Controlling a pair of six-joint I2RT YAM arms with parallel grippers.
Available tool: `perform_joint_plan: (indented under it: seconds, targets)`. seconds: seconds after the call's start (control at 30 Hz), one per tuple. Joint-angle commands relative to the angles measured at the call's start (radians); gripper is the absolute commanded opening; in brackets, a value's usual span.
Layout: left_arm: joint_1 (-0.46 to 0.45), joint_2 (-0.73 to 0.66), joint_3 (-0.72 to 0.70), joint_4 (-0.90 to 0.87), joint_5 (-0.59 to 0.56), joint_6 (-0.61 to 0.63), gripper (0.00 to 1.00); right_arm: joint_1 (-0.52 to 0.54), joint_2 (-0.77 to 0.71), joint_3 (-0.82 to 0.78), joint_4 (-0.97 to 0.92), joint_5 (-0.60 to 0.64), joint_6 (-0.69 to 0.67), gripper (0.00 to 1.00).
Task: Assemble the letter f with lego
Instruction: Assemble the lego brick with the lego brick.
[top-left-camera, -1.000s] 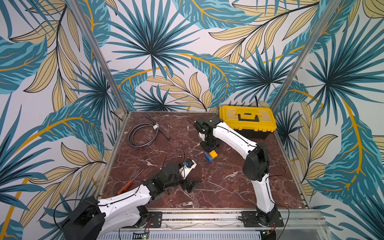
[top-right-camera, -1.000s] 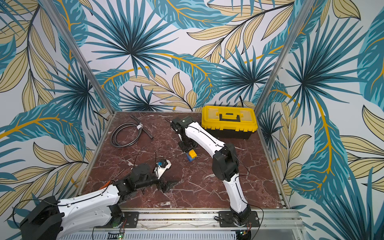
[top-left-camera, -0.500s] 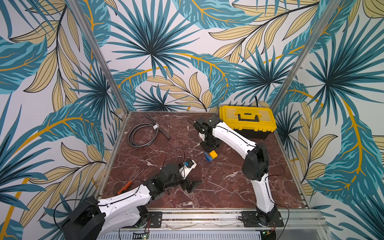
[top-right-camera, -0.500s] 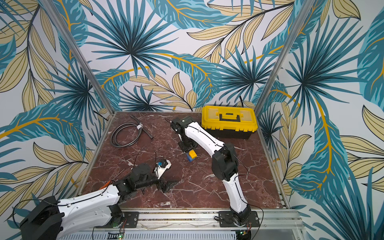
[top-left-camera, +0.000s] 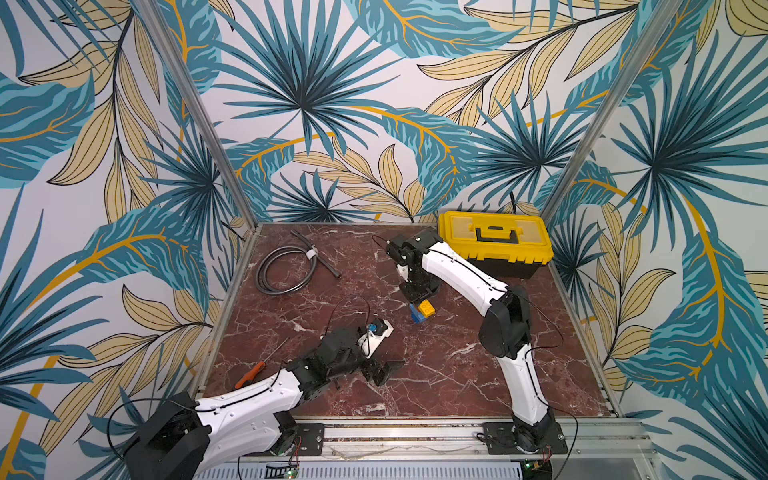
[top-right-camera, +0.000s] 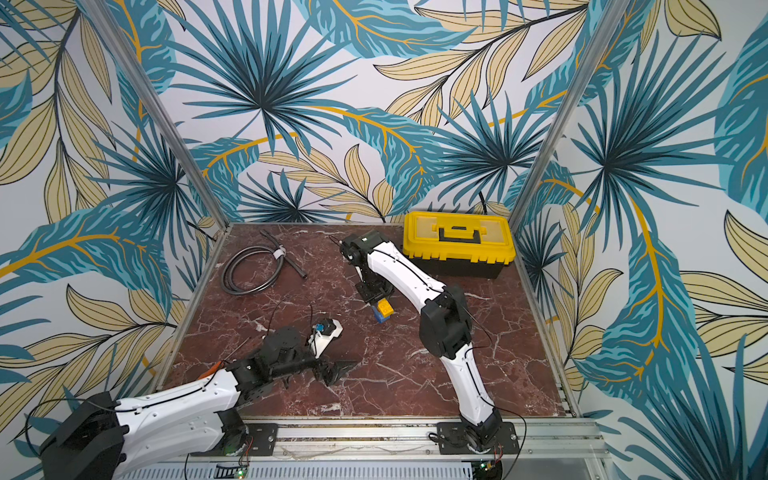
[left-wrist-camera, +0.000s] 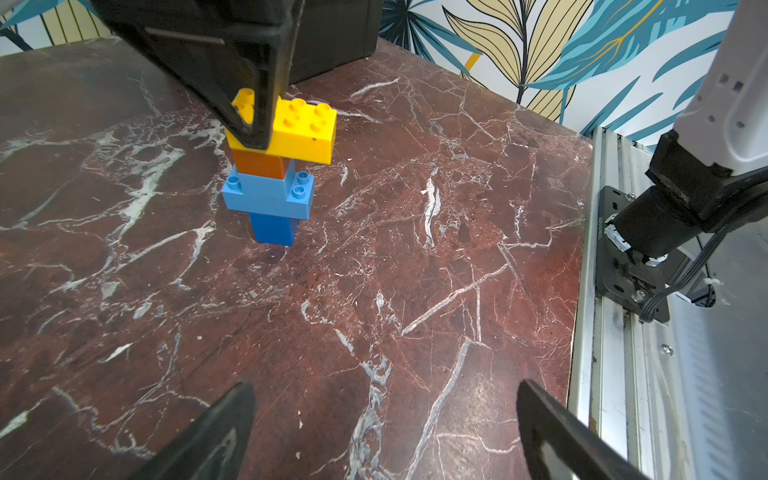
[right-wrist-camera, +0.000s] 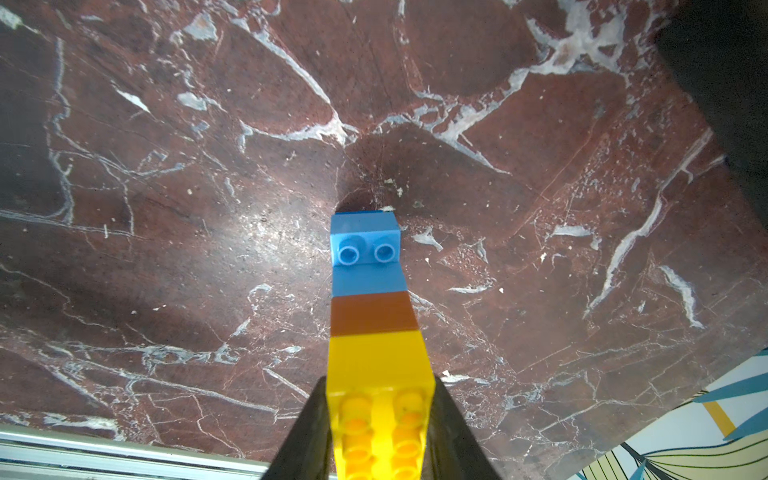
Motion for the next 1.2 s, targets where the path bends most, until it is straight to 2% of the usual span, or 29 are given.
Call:
perform_joint_plan:
  seconds: [0.0,0.23,0.63,1.17]
  targets:
    - [-0.002,-0.005,-0.012,0.010,0.000,0.009,0.99,0.000,0.109,-0.060,-0.037,-0.062,0.013,0.19]
    - [-0.003,-0.003,-0.010,0.010,0.000,0.006,0.99,-0.002,0.110,-0.083,-0.015,-0.066,0.013,0.17]
    - [-0.002,-0.005,-0.008,0.010,0.005,-0.002,0.99,-0.006,0.004,-0.103,0.066,-0.007,0.026,0.17]
    - [-0.003,0.001,0.002,0.009,0.013,-0.009,0.99,-0.007,-0.132,-0.177,0.172,0.008,0.017,0.37]
